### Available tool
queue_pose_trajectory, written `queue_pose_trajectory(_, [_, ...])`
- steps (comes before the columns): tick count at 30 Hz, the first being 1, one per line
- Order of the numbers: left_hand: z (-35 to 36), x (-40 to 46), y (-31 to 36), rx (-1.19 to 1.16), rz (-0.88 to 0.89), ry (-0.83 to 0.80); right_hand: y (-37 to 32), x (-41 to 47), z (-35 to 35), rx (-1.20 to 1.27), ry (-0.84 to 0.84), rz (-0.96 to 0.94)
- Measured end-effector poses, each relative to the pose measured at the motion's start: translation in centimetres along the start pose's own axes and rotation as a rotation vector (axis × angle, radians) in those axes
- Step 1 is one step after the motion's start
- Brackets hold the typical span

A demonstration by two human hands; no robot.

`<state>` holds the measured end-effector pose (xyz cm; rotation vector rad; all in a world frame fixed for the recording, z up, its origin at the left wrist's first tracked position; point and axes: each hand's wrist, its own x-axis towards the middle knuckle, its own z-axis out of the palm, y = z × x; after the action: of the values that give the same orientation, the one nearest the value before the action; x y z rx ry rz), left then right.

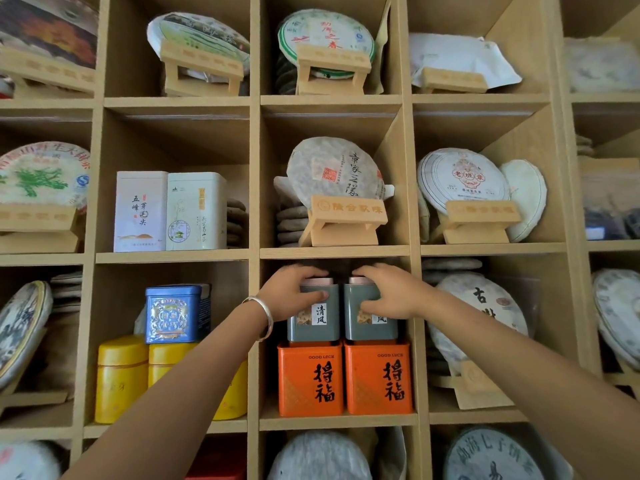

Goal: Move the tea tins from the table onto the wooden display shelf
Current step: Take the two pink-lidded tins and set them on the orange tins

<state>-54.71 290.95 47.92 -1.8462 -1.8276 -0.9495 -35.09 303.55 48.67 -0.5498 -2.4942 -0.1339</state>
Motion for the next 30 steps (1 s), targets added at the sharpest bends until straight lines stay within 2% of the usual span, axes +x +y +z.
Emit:
queue_pose_trajectory(4, [0.09,-0.16,0.16,-0.072,0.006,-0.025,0.07,-0.05,-0.07,-0.026,-0.009,-0.013])
queue_pose_trajectory(14, [-0.11,0.00,-0.07,-0.044,0.033,-0.013,0.00,0.16,0.13,-0.087,0.010,0.003])
queue_pose_trajectory(30, [-0.52,0.14,-0.04,-0.033,0.025,-0.025,-0.03,0.29,-0.34,-0.067,-0.050,0.021])
